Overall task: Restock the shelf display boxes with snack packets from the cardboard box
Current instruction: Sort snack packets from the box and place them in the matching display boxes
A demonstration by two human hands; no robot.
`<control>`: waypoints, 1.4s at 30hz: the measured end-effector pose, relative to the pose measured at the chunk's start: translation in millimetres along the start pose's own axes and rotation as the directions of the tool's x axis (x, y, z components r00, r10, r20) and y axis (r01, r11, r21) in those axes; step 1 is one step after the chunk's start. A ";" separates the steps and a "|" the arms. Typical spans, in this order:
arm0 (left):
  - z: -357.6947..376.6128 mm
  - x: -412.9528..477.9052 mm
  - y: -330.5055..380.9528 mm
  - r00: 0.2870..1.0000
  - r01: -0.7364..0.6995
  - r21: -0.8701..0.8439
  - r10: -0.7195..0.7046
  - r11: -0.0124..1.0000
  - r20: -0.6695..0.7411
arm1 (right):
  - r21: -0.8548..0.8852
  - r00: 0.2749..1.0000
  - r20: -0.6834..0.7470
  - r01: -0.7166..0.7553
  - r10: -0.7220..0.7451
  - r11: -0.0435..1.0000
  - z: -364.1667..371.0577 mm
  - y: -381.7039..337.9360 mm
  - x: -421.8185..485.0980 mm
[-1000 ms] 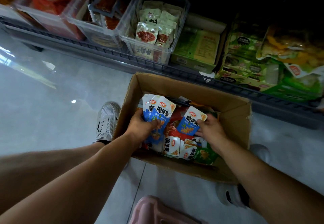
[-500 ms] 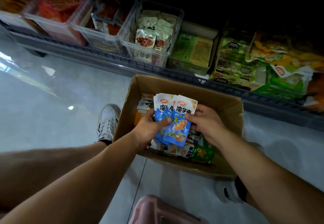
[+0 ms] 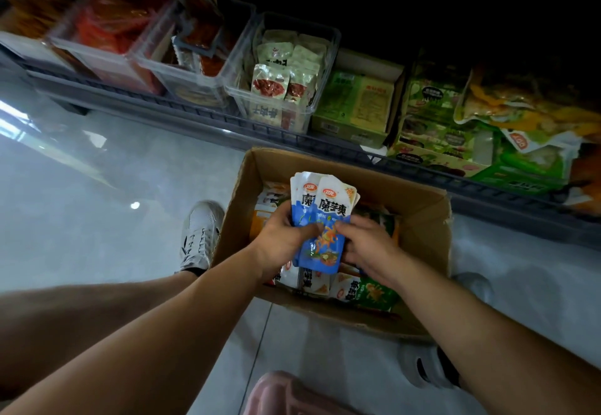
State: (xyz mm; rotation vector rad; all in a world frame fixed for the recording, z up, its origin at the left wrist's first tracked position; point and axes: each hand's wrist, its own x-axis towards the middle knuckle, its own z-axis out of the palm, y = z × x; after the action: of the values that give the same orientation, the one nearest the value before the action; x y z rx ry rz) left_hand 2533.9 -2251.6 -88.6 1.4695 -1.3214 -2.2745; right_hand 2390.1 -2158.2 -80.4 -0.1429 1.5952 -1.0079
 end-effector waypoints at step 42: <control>301.9 -149.9 419.5 0.508 -0.762 0.600 0.799 0.243 0.322 | -0.750 0.169 -0.162 0.619 -0.972 0.233 -211.7 -369.5 -246.0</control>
State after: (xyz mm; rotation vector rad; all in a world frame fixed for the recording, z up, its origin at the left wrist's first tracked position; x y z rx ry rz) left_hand 2235.1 -2248.4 358.9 0.5673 -2.3303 -1.0569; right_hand 2129.7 -2132.1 336.0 -1.4484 2.4921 -1.5326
